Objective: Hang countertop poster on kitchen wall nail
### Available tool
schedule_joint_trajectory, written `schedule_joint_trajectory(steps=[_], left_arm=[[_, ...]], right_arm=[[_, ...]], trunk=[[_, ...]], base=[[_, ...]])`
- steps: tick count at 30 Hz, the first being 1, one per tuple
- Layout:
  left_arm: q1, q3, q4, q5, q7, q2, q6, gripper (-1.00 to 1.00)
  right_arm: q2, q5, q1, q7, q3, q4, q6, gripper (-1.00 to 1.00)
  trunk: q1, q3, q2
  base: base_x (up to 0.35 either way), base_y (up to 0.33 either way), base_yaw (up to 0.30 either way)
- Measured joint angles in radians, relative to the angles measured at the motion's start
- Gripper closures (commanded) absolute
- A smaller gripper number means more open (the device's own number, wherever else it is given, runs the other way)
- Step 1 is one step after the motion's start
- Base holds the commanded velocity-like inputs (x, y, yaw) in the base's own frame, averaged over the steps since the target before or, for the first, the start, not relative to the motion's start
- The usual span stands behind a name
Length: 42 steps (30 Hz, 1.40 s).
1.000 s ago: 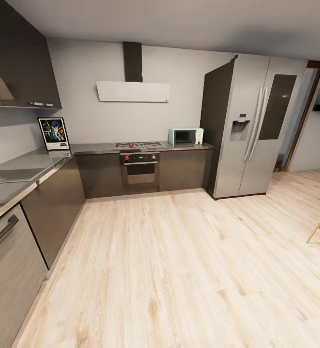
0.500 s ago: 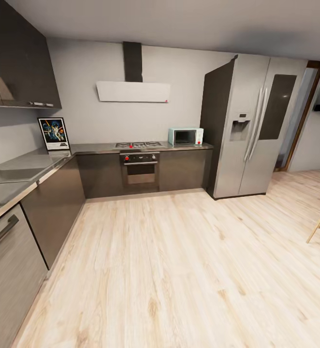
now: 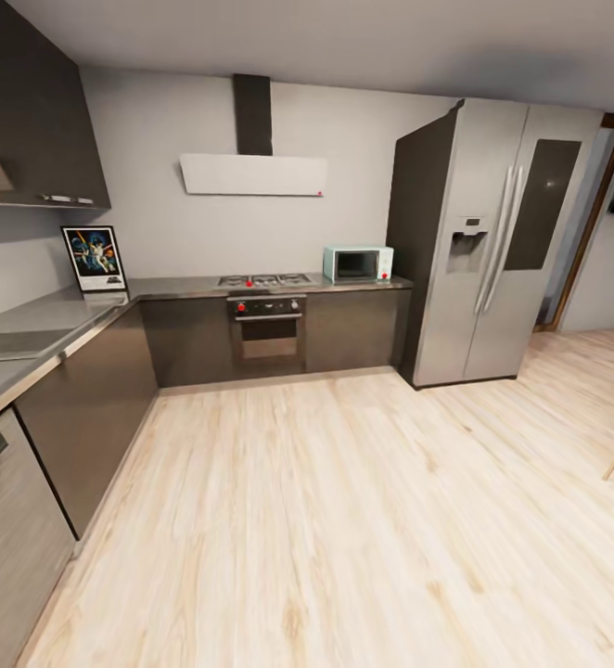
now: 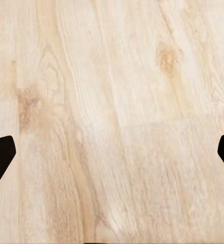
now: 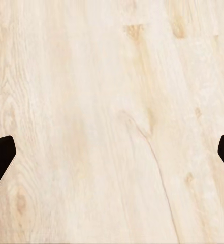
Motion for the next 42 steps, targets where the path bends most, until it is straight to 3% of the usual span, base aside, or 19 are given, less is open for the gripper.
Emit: schedule_joint_trajectory(steps=[14,42], left_arm=[[0.000,0.002,0.000,0.000,0.001,0.013,0.002,-1.00],[0.000,-0.002,-0.006,0.001,0.002,0.013,0.007,-1.00]], right_arm=[[0.000,0.003,0.002,-0.001,0.001,0.004,-0.086,-1.00],[0.002,0.003,0.002,-0.001,0.002,0.006,-0.093,-1.00]], trunk=[[0.000,0.000,0.000],[0.000,0.000,0.000]], base=[[0.337,0.000,0.027],[0.320,-0.046,0.276]])
